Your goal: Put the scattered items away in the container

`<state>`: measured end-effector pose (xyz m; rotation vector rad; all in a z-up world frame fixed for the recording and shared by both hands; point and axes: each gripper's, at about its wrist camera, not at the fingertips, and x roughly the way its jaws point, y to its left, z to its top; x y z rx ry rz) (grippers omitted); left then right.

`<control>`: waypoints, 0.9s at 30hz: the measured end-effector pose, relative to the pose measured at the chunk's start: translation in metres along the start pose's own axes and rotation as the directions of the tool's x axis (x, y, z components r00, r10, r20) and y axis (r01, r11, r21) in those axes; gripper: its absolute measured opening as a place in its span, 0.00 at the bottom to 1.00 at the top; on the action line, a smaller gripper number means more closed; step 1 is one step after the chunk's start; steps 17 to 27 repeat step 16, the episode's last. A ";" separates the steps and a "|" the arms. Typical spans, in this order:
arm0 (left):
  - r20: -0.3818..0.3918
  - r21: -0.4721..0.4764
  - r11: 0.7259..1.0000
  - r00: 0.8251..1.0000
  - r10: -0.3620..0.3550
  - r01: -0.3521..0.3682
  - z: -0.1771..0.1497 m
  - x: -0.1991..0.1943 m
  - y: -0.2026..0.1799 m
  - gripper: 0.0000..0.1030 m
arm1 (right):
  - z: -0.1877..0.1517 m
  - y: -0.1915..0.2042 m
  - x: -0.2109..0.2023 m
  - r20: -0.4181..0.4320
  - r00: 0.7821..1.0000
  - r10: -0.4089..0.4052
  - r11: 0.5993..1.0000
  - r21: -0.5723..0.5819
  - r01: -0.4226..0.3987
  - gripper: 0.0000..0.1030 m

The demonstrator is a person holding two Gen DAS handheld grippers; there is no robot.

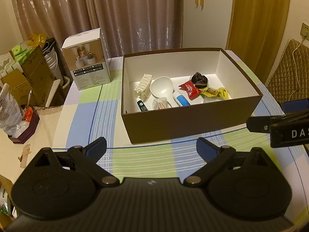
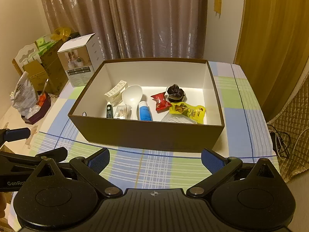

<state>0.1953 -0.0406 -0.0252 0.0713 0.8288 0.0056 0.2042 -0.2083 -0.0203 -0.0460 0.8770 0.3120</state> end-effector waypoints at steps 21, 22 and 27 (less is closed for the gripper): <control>0.014 -0.003 0.999 0.999 0.039 -0.039 -0.004 -0.014 -0.013 0.95 | -0.003 -0.009 -0.005 0.005 0.999 0.044 0.999 -0.006 -0.044 1.00; 0.014 -0.003 0.999 0.999 0.039 -0.039 -0.004 -0.014 -0.013 0.95 | -0.003 -0.009 -0.005 0.005 0.999 0.044 0.999 -0.006 -0.044 1.00; 0.014 -0.003 0.999 0.999 0.039 -0.039 -0.004 -0.014 -0.013 0.95 | -0.003 -0.009 -0.005 0.005 0.999 0.044 0.999 -0.006 -0.044 1.00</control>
